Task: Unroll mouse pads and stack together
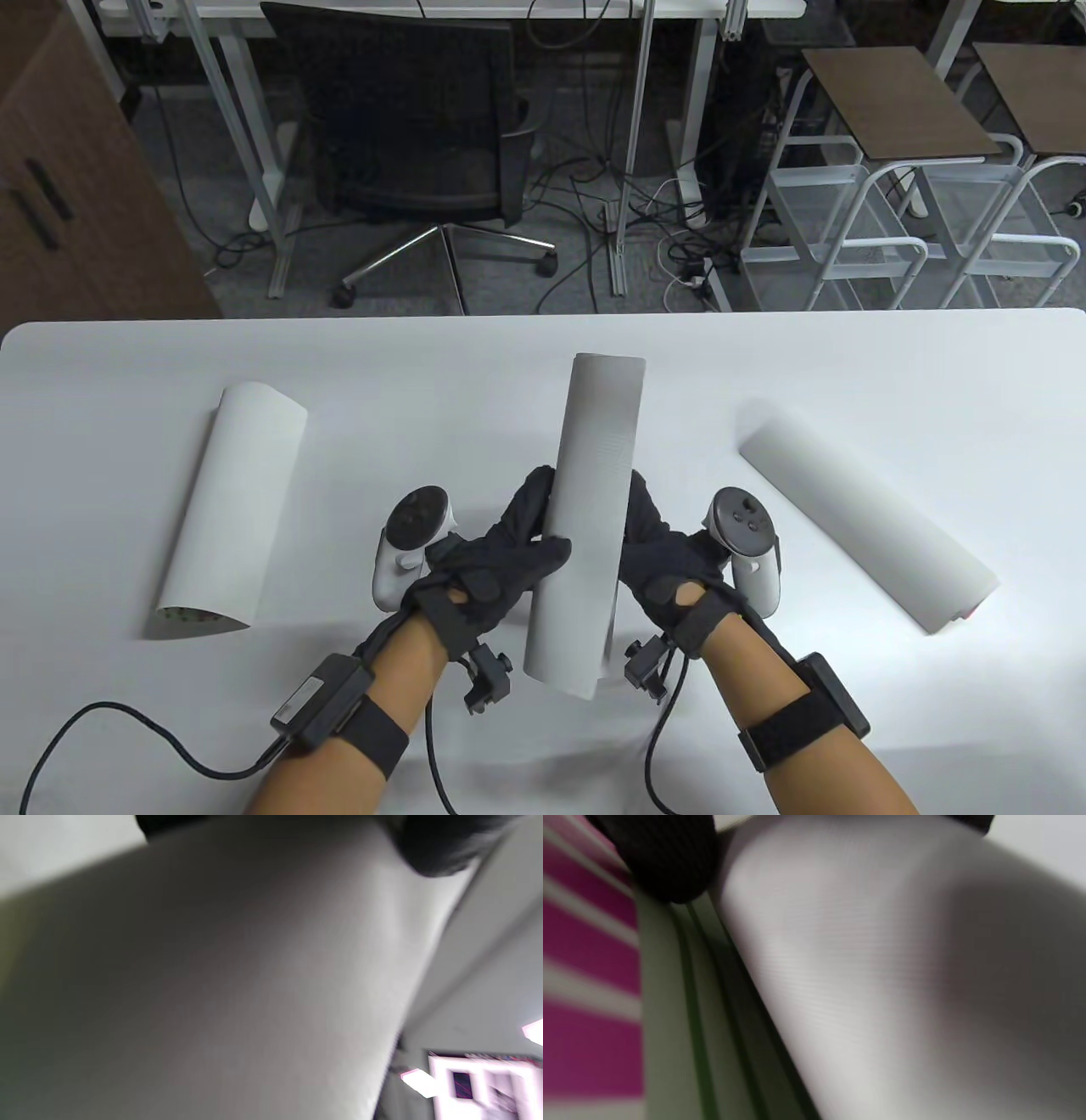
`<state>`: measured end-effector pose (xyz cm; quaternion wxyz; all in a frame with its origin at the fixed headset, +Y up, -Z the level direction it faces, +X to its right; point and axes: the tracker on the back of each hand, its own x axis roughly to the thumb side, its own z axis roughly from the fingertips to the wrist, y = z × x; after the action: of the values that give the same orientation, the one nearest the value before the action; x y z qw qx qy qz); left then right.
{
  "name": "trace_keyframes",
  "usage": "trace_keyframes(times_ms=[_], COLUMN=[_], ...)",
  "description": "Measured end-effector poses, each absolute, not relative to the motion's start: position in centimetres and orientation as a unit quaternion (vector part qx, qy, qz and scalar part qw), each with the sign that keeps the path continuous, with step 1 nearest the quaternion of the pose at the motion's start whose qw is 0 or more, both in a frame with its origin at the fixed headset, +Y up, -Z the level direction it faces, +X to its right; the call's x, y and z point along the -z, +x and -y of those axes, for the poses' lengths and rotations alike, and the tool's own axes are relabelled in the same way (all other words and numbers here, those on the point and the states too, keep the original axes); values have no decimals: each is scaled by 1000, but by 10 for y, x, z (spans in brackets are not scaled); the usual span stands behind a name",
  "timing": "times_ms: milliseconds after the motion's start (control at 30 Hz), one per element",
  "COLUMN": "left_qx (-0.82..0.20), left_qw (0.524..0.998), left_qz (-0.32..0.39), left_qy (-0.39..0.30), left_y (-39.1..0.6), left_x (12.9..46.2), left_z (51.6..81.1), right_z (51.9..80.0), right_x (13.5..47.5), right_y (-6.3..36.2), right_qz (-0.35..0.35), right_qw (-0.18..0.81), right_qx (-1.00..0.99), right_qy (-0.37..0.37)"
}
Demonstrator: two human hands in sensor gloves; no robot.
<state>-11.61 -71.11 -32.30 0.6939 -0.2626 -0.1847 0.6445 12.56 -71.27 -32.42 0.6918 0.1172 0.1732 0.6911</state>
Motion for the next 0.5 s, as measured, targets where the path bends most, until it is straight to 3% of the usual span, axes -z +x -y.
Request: trace_keyframes(times_ms=[67,100,167,267,500], left_qx=[-619,-614,-622,-668,-730], left_qw=[742,746,727,691,597], left_qz=[124,128,125,99,122], left_qy=[-227,-222,-262,-257,-311], left_y=[-123,-125,-129,-137,-164], left_x=[323,324,324,326,331], left_z=[709,711,717,722,727], right_z=[717,718,721,724,727], right_x=[326,326,328,328,329], right_y=[131,132,135,139,144], right_qz=[-167,-165,-161,-167,-167], right_qw=[675,674,689,695,710], right_qx=[-712,-713,-701,-695,-680], right_qy=[99,96,82,77,71])
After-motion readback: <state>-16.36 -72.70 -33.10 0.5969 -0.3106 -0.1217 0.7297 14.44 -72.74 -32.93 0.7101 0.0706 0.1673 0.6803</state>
